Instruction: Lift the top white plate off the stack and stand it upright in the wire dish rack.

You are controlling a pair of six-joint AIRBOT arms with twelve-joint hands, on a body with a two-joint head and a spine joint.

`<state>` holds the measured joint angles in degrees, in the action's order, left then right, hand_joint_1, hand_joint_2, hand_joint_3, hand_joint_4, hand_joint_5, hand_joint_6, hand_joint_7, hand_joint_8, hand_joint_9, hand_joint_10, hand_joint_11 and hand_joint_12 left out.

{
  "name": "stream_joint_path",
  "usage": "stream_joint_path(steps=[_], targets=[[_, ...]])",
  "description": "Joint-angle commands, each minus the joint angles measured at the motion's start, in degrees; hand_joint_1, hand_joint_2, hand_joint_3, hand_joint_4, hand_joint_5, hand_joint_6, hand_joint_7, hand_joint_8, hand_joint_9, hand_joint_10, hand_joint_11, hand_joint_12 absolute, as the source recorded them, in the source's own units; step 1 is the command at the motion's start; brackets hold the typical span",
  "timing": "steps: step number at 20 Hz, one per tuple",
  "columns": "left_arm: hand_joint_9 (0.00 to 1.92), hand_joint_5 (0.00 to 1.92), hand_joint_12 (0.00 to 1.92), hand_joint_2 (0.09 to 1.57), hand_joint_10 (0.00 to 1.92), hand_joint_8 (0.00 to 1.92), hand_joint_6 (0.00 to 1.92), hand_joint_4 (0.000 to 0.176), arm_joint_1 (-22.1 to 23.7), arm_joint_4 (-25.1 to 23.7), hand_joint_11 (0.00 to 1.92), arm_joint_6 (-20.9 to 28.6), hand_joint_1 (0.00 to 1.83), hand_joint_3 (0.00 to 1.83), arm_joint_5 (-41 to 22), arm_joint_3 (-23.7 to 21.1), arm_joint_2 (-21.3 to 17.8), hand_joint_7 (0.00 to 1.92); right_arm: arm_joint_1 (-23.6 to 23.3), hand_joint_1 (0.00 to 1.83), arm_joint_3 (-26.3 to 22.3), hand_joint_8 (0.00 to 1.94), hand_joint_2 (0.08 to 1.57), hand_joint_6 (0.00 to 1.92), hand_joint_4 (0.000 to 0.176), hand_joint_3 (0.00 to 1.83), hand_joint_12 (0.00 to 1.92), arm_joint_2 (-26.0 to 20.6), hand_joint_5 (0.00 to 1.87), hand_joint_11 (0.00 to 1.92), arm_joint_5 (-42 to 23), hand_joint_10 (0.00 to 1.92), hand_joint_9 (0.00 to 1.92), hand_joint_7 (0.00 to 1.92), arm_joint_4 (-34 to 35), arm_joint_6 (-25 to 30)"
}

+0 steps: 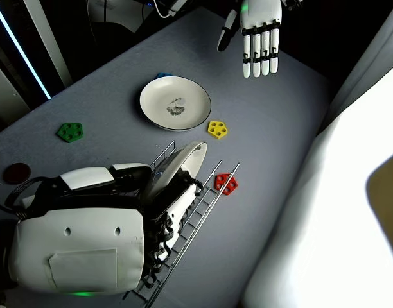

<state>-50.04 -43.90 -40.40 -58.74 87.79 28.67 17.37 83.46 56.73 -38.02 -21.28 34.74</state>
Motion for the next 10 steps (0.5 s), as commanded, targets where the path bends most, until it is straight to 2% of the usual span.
stream_joint_path(steps=[1, 4, 7, 8, 10], targets=[[0.09, 0.06, 0.0, 0.92, 0.0, 0.0, 0.0, 0.0, 0.99, 3.91, 0.09, 0.01, 0.16, 0.0, -3.88, -0.27, -0.8, 0.09, -0.38, 1.49, 0.35, 0.71, 1.09, 1.06, 0.0, 0.0, 1.44, -0.69, 0.85, 0.94, -7.54, 0.88, 1.04, 1.02, 3.6, 1.49], [0.12, 0.09, 0.02, 0.92, 0.02, 0.02, 0.01, 0.0, 1.0, 3.91, 0.12, 0.02, 0.15, 0.0, -3.94, -0.27, -0.79, 0.12, 0.14, 1.49, 0.78, 0.74, 1.09, 1.09, 0.0, 0.0, 1.46, -0.17, 0.86, 0.92, -7.6, 0.87, 1.04, 0.99, 3.6, 1.49], [0.11, 0.08, 0.01, 0.92, 0.0, 0.0, 0.0, 0.0, 0.98, 3.91, 0.1, 0.36, 0.14, 0.0, -3.98, -0.27, -0.77, 0.11, 0.86, 1.5, 1.33, 0.61, 1.07, 0.99, 0.0, 0.0, 1.43, 0.04, 0.9, 0.94, -8.36, 0.76, 1.11, 1.08, 3.98, 1.49], [0.12, 0.09, 0.02, 0.92, 0.01, 0.01, 0.01, 0.0, 0.97, 3.91, 0.12, 0.46, 0.14, 0.0, -3.95, -0.29, -0.77, 0.12, 1.25, 1.49, 1.5, 0.69, 1.08, 1.05, 0.0, 0.0, 1.43, 0.04, 0.88, 0.93, -8.69, 0.81, 1.07, 1.03, 4.12, 1.49], [0.12, 0.09, 0.02, 0.92, 0.0, 0.0, 0.0, 0.0, 0.96, 3.9, 0.11, 0.46, 0.15, 0.0, -3.95, -0.31, -0.77, 0.11, 2.06, 1.49, 1.97, 0.62, 1.07, 1.06, 0.0, 0.0, 1.41, 0.23, 0.9, 0.94, -9.05, 0.77, 1.08, 1.06, 4.42, 1.49]])
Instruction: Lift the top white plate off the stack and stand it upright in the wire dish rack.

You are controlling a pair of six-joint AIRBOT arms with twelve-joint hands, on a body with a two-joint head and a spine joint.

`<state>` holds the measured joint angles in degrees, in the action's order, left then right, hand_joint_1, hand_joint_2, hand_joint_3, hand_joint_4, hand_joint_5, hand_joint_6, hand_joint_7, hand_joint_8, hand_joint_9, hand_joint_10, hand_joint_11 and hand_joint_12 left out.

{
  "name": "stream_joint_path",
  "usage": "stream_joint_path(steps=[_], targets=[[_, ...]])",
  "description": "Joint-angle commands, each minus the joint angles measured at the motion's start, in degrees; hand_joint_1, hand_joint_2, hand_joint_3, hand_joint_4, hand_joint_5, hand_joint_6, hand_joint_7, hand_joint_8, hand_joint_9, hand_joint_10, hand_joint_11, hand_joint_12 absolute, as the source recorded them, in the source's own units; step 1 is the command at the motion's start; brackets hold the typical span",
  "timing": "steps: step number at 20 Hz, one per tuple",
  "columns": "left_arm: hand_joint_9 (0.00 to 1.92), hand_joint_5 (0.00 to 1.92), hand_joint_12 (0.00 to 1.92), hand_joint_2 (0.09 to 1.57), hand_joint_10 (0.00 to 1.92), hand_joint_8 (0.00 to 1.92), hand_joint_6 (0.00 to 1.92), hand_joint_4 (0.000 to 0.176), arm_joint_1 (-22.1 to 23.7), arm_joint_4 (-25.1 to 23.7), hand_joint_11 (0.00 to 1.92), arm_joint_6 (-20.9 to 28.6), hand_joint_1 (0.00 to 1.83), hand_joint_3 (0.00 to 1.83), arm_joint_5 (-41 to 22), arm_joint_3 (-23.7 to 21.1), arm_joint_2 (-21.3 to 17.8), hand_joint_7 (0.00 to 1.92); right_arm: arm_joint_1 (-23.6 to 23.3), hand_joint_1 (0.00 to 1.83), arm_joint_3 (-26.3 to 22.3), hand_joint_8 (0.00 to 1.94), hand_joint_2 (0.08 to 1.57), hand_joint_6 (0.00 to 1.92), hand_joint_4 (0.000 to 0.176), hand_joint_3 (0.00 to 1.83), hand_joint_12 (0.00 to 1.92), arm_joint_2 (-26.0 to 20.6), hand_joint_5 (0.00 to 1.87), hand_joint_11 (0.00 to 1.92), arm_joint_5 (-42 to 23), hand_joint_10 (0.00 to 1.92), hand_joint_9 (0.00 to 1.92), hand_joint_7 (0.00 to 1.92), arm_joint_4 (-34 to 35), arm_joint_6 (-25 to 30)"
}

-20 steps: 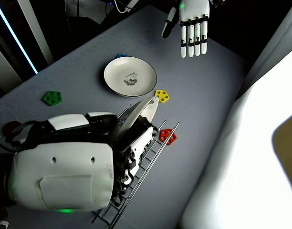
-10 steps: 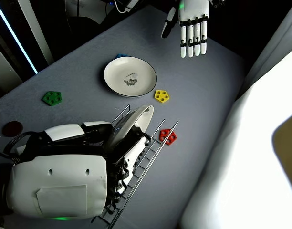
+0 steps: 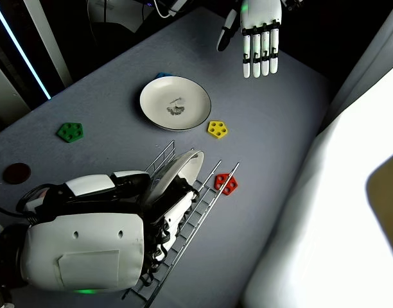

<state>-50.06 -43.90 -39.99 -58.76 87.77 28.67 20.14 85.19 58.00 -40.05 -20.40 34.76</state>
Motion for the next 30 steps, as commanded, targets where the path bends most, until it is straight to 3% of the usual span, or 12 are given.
stream_joint_path(steps=[1, 10, 12, 13, 14, 15, 16, 17, 18, 19, 21, 30], targets=[[0.12, 0.09, 0.02, 0.91, 0.01, 0.0, 0.0, 0.0, 0.97, 3.88, 0.12, 0.03, 0.14, 0.0, -3.9, -0.27, -0.78, 0.12, -0.3, 1.49, 0.6, 0.6, 1.07, 1.06, 0.0, 0.0, 1.42, -0.8, 0.9, 0.93, -7.16, 0.77, 1.08, 1.07, 3.64, 1.46], [0.12, 0.08, 0.02, 0.93, 0.0, 0.0, 0.0, 0.0, 0.98, 3.92, 0.11, 1.43, 0.14, 0.0, -4.19, -0.46, -0.81, 0.11, 2.48, 1.49, 1.63, 0.73, 1.08, 1.07, 0.0, 0.0, 1.45, 0.2, 0.87, 0.91, -8.73, 0.85, 1.04, 1.01, 4.27, 1.46], [0.13, 0.09, 0.02, 0.92, 0.01, 0.01, 0.01, 0.0, 0.98, 3.66, 0.13, 1.37, 0.15, 0.0, -4.34, -0.4, -0.8, 0.12, 2.57, 1.49, 1.64, 0.74, 1.06, 1.03, 0.0, 0.0, 1.34, 0.22, 0.89, 1.02, -8.87, 0.77, 1.1, 1.02, 4.34, 1.46], [0.1, 0.08, 0.02, 0.92, 0.0, 0.0, 0.0, 0.0, 0.97, 3.59, 0.12, 1.36, 0.12, 0.0, -4.53, -0.3, -0.81, 0.09, 2.57, 1.53, 1.61, 0.31, 1.12, 1.19, 0.0, 0.0, 1.43, 0.21, 0.8, 0.87, -9.1, 0.92, 0.88, 0.86, 4.34, 1.46], [0.08, 0.07, 0.01, 0.92, 0.0, 0.0, 0.0, 0.0, 0.96, 3.53, 0.1, 1.22, 0.11, 0.0, -4.82, -0.23, -0.83, 0.08, 2.57, 1.7, 1.54, 0.13, 1.02, 0.52, 0.0, 0.01, 1.38, 0.18, 0.75, 0.93, -9.26, 0.89, 0.93, 0.85, 4.34, 1.46], [0.07, 0.06, 0.0, 0.92, 0.0, 0.0, 0.0, 0.0, 0.96, 3.29, 0.08, 0.8, 0.1, 0.0, -4.89, -0.24, -0.82, 0.07, 2.57, 1.73, 1.45, 0.06, 1.01, 0.19, 0.0, 0.0, 1.36, 0.16, 0.82, 0.95, -9.27, 0.85, 0.96, 0.9, 4.34, 1.46], [0.07, 0.06, 0.0, 0.92, 0.0, 0.0, 0.0, 0.0, 0.96, 2.49, 0.08, 0.69, 0.1, 0.0, -4.86, -0.26, -0.72, 0.07, 2.57, 1.73, 1.36, 0.06, 1.01, 0.19, 0.0, 0.0, 1.36, 0.15, 0.82, 0.95, -9.27, 0.85, 0.96, 0.9, 4.34, 1.46], [0.08, 0.06, 0.01, 0.92, 0.01, 0.0, 0.0, 0.0, 0.96, 2.27, 0.09, 0.72, 0.1, 0.0, -5.13, -0.39, -0.69, 0.08, 2.56, 1.81, 1.27, 0.02, 0.97, 0.06, 0.0, 0.0, 1.24, 0.14, 0.84, 0.91, -9.27, 0.37, 0.95, 0.9, 4.34, 1.46], [0.08, 0.06, 0.01, 0.92, 0.01, 0.0, 0.0, 0.0, 0.96, 2.28, 0.09, 0.72, 0.1, 0.0, -5.33, -0.5, -0.71, 0.08, 2.56, 1.81, 1.21, 0.02, 0.97, 0.06, 0.0, 0.0, 1.24, 0.04, 0.84, 0.91, -9.27, 0.37, 0.95, 0.9, 4.34, 1.46], [0.09, 0.07, 0.01, 0.92, 0.01, 0.01, 0.01, 0.0, 0.96, 2.3, 0.1, 0.72, 0.1, 0.0, -5.41, -0.52, -0.72, 0.08, 2.53, 1.47, 1.27, 0.01, 1.04, 0.02, 0.0, 0.0, 0.69, 0.04, 0.81, 0.88, -9.27, 0.15, 0.96, 0.87, 4.35, 1.46], [0.11, 0.07, 0.02, 0.92, 0.01, 0.01, 0.01, 0.0, 0.94, 2.28, 0.13, 0.68, 0.13, 0.0, -6.17, -0.26, -0.71, 0.1, 2.47, 1.34, 1.38, 0.0, 1.06, 0.0, 0.0, 0.0, 0.16, 0.04, 0.81, 1.0, -9.27, 0.0, 0.96, 0.85, 4.35, 1.46], [0.08, 0.06, 0.01, 0.92, 0.0, 0.0, 0.0, 0.0, 0.89, 2.99, 0.1, 2.18, 0.13, 0.0, -8.37, 1.27, -0.36, 0.07, 2.18, 1.14, 1.24, 0.0, 1.02, 0.0, 0.0, 0.0, 0.04, 0.04, 0.68, 0.96, -10.2, 0.0, 0.86, 0.76, 3.99, 1.46]])
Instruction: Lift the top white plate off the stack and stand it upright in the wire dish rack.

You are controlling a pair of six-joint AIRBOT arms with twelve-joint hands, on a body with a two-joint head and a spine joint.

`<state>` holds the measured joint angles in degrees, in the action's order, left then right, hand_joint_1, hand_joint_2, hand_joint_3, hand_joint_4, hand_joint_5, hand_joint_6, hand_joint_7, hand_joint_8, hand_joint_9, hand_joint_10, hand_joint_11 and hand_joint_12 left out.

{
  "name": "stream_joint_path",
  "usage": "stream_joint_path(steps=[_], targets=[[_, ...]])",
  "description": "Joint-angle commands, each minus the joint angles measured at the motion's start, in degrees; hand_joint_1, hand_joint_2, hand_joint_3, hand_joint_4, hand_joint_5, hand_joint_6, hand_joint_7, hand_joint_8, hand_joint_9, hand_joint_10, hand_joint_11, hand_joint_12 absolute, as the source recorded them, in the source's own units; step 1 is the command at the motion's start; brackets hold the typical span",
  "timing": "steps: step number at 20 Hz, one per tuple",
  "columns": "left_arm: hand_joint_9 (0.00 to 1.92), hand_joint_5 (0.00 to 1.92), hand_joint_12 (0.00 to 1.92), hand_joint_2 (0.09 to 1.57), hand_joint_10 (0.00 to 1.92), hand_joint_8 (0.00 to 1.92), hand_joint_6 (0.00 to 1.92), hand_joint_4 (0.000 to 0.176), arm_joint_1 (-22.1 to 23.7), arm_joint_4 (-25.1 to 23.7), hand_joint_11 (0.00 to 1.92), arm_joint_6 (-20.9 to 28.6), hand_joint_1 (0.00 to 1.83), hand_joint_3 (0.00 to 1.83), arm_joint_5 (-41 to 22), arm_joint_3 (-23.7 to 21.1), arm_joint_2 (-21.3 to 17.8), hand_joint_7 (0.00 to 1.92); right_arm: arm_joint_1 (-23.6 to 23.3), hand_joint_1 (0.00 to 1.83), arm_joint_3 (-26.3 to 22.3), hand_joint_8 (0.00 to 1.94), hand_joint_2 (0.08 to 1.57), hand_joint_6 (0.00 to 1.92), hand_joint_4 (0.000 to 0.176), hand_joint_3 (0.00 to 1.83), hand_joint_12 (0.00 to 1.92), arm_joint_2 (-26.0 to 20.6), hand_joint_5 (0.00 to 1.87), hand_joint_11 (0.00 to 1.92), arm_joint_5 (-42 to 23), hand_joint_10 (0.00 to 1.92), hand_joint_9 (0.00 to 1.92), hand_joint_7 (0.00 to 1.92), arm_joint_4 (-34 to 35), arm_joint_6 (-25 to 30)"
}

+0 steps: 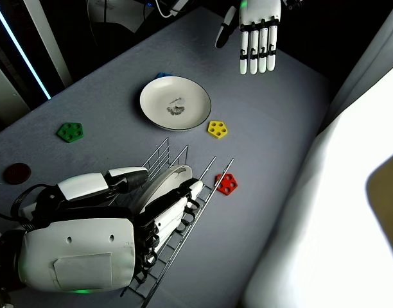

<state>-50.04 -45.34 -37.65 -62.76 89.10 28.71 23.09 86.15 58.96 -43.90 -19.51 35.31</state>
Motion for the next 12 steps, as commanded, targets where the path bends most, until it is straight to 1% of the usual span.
stream_joint_path(steps=[1, 3, 5, 7, 12], targets=[[0.08, 0.06, 0.01, 0.92, 0.0, 0.0, 0.0, 0.0, 0.86, 5.14, 0.1, 0.61, 0.14, 0.0, -3.88, -0.16, -0.41, 0.07, -0.8, 1.13, 0.32, 0.0, 1.01, 0.0, 0.0, 0.0, 0.04, -0.92, 0.67, 0.96, -6.53, 0.0, 0.85, 0.75, 3.14, 0.88], [0.11, 0.08, 0.01, 0.92, 0.01, 0.01, 0.01, 0.0, 0.86, 6.24, 0.12, 1.02, 0.14, 0.0, -4.16, -0.33, -0.39, 0.11, -0.8, 1.1, 0.29, 0.0, 0.99, 0.0, 0.0, 0.0, 0.02, -0.92, 0.62, 0.91, -6.78, 0.0, 0.8, 0.71, 3.3, 0.09], [0.08, 0.07, 0.01, 0.92, 0.0, 0.0, 0.0, 0.0, 0.85, 6.08, 0.1, 1.01, 0.12, 0.0, -4.62, -0.39, -0.43, 0.08, -0.8, 1.08, 0.3, 0.01, 0.97, 0.01, 0.0, 0.0, 0.02, -0.92, 0.63, 0.91, -6.79, 0.0, 0.8, 0.74, 3.24, -0.67], [0.07, 0.06, 0.0, 0.92, 0.0, 0.0, 0.0, 0.0, 0.84, 6.04, 0.09, 1.01, 0.13, 0.0, -5.1, -0.47, -0.43, 0.07, -0.8, 1.08, 0.37, 0.0, 0.97, 0.0, 0.0, 0.0, 0.01, -0.92, 0.62, 0.91, -6.86, 0.0, 0.79, 0.72, 2.95, -1.51], [0.09, 0.07, 0.01, 0.93, 0.0, 0.0, 0.0, 0.0, 0.84, 3.83, 0.11, 0.94, 0.13, 0.0, -6.97, -2.31, -0.69, 0.08, -1.02, 1.1, 1.28, 0.01, 0.97, 0.0, 0.0, 0.0, 0.01, -0.93, 0.61, 0.89, -7.42, 0.01, 0.8, 0.74, 2.91, -4.18]])
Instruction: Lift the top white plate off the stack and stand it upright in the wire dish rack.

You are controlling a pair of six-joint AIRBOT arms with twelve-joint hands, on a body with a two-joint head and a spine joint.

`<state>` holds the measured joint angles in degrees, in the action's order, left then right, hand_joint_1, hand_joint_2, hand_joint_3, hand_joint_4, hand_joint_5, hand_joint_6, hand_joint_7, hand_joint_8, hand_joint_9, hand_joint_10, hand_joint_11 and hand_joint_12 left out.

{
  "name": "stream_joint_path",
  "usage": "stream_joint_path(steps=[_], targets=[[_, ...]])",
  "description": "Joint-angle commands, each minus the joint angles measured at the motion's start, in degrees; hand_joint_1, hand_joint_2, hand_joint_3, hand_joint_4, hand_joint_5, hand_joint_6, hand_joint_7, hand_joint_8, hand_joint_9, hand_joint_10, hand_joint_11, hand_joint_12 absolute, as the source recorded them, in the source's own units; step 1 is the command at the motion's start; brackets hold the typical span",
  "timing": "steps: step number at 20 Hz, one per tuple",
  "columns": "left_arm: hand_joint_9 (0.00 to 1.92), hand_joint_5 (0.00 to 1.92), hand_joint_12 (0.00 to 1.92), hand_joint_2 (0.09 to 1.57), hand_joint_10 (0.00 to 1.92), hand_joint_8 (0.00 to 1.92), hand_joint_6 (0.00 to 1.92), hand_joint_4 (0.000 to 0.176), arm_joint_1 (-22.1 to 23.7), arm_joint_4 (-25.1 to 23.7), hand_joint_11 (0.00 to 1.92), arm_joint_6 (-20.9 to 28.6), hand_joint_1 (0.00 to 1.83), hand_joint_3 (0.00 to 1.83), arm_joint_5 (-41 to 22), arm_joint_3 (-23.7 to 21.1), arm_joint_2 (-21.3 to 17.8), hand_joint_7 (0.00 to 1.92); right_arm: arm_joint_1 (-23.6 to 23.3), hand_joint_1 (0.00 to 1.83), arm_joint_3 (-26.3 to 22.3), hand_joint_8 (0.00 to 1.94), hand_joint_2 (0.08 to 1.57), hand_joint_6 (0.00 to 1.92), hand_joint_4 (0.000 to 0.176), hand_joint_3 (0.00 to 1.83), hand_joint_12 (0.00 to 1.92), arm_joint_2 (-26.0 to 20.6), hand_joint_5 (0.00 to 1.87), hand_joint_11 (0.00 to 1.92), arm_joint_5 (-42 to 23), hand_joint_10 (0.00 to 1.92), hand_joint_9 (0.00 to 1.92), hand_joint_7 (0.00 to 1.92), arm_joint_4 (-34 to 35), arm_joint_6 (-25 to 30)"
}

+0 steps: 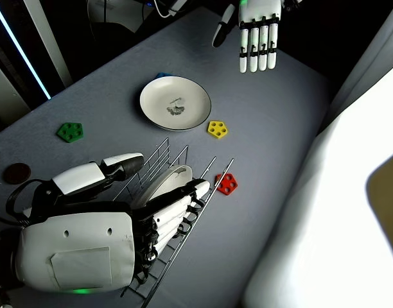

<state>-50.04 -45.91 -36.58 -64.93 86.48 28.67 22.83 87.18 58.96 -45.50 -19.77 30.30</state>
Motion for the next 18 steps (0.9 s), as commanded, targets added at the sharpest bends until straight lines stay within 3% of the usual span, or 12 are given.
stream_joint_path(steps=[1, 9, 13, 15, 18], targets=[[0.09, 0.08, 0.01, 0.92, 0.0, 0.0, 0.01, 0.0, 0.84, 4.25, 0.12, -0.2, 0.14, 0.0, -4.8, -0.53, -0.85, 0.09, -0.99, 1.1, 0.49, 0.01, 0.96, 0.0, 0.0, 0.0, 0.01, -0.93, 0.59, 0.9, -5.84, 0.01, 0.8, 0.74, 3.19, 0.26], [0.09, 0.08, 0.01, 0.92, 0.0, 0.0, 0.0, 0.0, 0.84, 5.17, 0.11, -1.72, 0.13, 0.0, -4.6, -1.27, -1.43, 0.09, -2.52, 1.05, 1.7, 0.0, 0.96, 0.01, 0.008, 0.0, 0.0, -0.93, 0.61, 0.74, -6.16, 0.0, 0.7, 0.7, 3.4, -0.56], [0.09, 0.08, 0.01, 0.92, 0.0, 0.0, 0.0, 0.0, 0.84, 5.04, 0.11, -1.7, 0.14, 0.0, -5.0, -1.29, -1.54, 0.09, -4.28, 1.06, 2.97, 0.0, 0.94, 0.01, 0.002, 0.0, 0.0, -0.9, 0.62, 0.71, -6.16, 0.0, 0.68, 0.69, 3.44, -0.56], [0.09, 0.07, 0.01, 0.92, 0.0, 0.0, 0.0, 0.0, 0.85, 5.07, 0.1, -1.7, 0.14, 0.0, -5.01, -1.25, -1.56, 0.08, -4.8, 1.05, 3.24, 0.0, 0.94, 0.0, 0.017, 0.0, 0.0, -0.88, 0.61, 0.68, -6.23, 0.0, 0.66, 0.68, 3.06, -0.51], [0.08, 0.07, 0.0, 0.92, 0.0, 0.0, 0.0, 0.0, 0.84, 5.13, 0.09, -1.7, 0.14, 0.0, -4.96, -1.21, -1.62, 0.08, -5.21, 1.04, 3.15, 0.0, 0.94, 0.0, 0.019, 0.0, 0.0, -1.2, 0.61, 0.65, -6.73, 0.0, 0.63, 0.63, 2.28, 0.66]])
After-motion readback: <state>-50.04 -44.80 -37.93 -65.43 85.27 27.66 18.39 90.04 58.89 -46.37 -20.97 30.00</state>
